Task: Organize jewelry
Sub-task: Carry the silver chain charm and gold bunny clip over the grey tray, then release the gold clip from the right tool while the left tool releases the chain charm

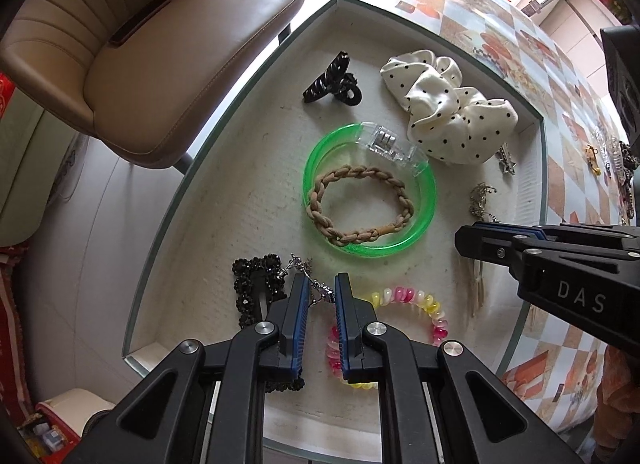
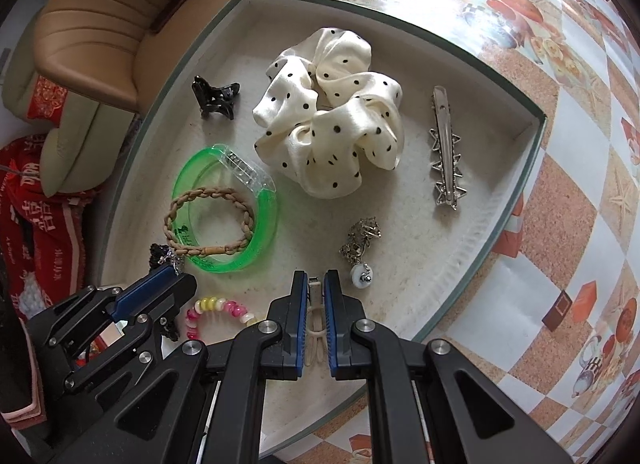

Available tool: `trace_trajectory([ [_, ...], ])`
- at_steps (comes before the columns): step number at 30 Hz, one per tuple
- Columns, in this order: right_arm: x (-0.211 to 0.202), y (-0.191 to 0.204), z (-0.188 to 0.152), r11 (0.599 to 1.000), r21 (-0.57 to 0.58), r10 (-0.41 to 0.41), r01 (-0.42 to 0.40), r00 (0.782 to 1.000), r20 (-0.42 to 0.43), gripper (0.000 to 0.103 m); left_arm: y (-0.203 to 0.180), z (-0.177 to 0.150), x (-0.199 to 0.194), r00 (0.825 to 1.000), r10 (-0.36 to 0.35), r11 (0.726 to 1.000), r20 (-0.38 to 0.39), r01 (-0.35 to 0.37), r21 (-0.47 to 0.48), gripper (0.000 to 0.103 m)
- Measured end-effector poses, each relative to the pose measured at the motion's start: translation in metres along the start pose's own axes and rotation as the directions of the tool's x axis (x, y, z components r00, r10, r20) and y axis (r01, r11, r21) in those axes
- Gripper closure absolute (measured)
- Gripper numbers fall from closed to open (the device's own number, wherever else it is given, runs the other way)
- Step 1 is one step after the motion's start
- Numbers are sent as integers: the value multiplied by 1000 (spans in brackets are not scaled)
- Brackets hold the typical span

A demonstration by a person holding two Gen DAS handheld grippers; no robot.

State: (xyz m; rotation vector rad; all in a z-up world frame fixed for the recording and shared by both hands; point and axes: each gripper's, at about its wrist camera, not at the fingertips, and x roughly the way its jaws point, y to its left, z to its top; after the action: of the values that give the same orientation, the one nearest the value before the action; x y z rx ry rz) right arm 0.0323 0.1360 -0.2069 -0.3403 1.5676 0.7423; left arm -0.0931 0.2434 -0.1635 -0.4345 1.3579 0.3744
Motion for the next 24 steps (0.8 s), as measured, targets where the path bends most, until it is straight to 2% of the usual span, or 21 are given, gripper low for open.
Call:
trace_trajectory([
  [11, 8, 12, 4, 1000, -2, -1, 1, 1000, -10, 93, -9, 5, 7, 999, 35, 999, -18, -35, -1, 87],
  [14, 1, 5, 5, 1000, 5, 5, -5, 1000, -6, 88, -9, 5, 7, 999, 40, 999, -19, -40, -6, 87],
  [16, -4, 3, 5, 1000, 12, 5, -5, 1000, 3, 74, -8, 4, 5, 999, 41, 999, -16, -41, -3, 87],
  [18, -10, 1, 6, 1000, 18, 4, -5, 1000, 18, 65, -8, 3, 3, 999, 44, 999, -15, -44, -1, 87],
  [24, -33, -5, 8, 999, 31, 25, -27, 998, 51, 63, -13, 4, -6, 999, 43, 999, -8, -43, 8, 87],
])
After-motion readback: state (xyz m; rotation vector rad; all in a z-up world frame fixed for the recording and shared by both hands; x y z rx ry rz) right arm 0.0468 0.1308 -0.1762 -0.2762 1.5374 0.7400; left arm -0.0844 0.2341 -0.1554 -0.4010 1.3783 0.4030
